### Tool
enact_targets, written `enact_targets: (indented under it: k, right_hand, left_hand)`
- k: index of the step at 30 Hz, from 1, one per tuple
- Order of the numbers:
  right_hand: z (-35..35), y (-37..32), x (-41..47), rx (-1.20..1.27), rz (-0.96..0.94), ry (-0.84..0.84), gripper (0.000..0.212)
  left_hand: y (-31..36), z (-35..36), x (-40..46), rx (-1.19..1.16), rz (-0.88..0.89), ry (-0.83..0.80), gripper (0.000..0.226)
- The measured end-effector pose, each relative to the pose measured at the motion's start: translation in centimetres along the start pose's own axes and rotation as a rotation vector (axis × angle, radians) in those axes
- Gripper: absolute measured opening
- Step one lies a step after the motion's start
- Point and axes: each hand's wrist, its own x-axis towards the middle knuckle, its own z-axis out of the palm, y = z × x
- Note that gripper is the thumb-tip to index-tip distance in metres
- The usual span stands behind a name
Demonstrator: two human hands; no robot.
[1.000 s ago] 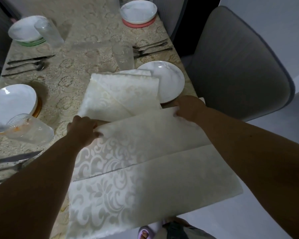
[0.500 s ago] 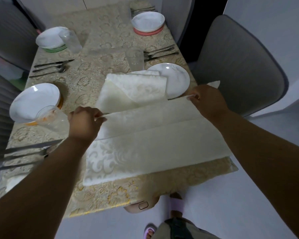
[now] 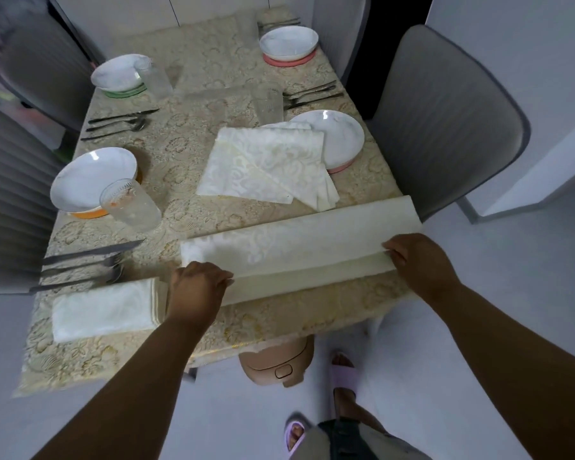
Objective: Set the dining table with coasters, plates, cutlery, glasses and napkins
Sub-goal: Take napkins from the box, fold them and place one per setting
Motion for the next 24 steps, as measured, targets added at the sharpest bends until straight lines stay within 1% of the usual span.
enact_targets:
  k: [3, 7, 9, 12, 13, 15, 16, 17, 19, 21, 22, 24]
  right_hand:
    - [1.1, 0.6, -0.7, -0.027, 0.008, -0.031, 0.022]
    - [1.9, 0.9, -1.2, -0.070, -0.005, 0.020, 0.022]
    - [2.0, 0.8, -1.4, -0.078, -0.026, 0.071, 0.019]
    - [2.1, 0.7, -1.8, -0.099, -0.076, 0.127, 0.012]
    - [2.0, 0.5, -2.0, -0.122, -0.076, 0.134, 0.014]
    - [1.8, 0.1, -2.2, -0.146, -0.053, 0.165, 0.026]
    - [1.6, -0.3, -2.3, -0.150, -0.023, 0.193, 0.027]
    - [1.3, -0.9, -2.3, -0.144, 0.016, 0.218, 0.025]
    - [0.9, -2.3, -1.7, -0.117, 0.049, 0.292, 0.024]
    - [0.9, -3.9, -0.3, -0.064, 0.039, 0.335, 0.025]
    - [1.1, -4.8, 0.7, -0.034, 0.024, 0.327, 0.025]
    - [2.4, -6.7, 2.9, -0.016, -0.016, 0.261, 0.028]
  left_hand:
    - [0.1, 0.8, -0.9, 0.009, 0.011, -0.018, 0.011]
    - [0.4, 1.5, -1.4, 0.076, 0.025, 0.010, 0.013]
    - [0.2, 1.8, -1.5, 0.091, 0.043, 0.011, 0.011]
    - [0.1, 1.8, -1.9, 0.121, 0.048, -0.026, 0.010]
    - [0.2, 1.8, -2.1, 0.131, 0.047, -0.045, 0.010]
    - [0.3, 1.6, -2.3, 0.147, 0.042, -0.090, 0.021]
    - [0.5, 1.3, -2.2, 0.156, 0.035, -0.103, 0.029]
    - [0.7, 1.0, -2.1, 0.162, 0.029, -0.091, 0.037]
    - [1.7, 0.6, -1.2, 0.150, 0.020, -0.015, 0.051]
    - [3.3, 0.9, 0.3, 0.074, 0.001, 0.029, 0.055]
    - [4.1, 1.4, 1.2, 0.031, -0.006, 0.019, 0.057]
    - [5.8, 2.7, 3.0, -0.013, 0.003, -0.037, 0.060]
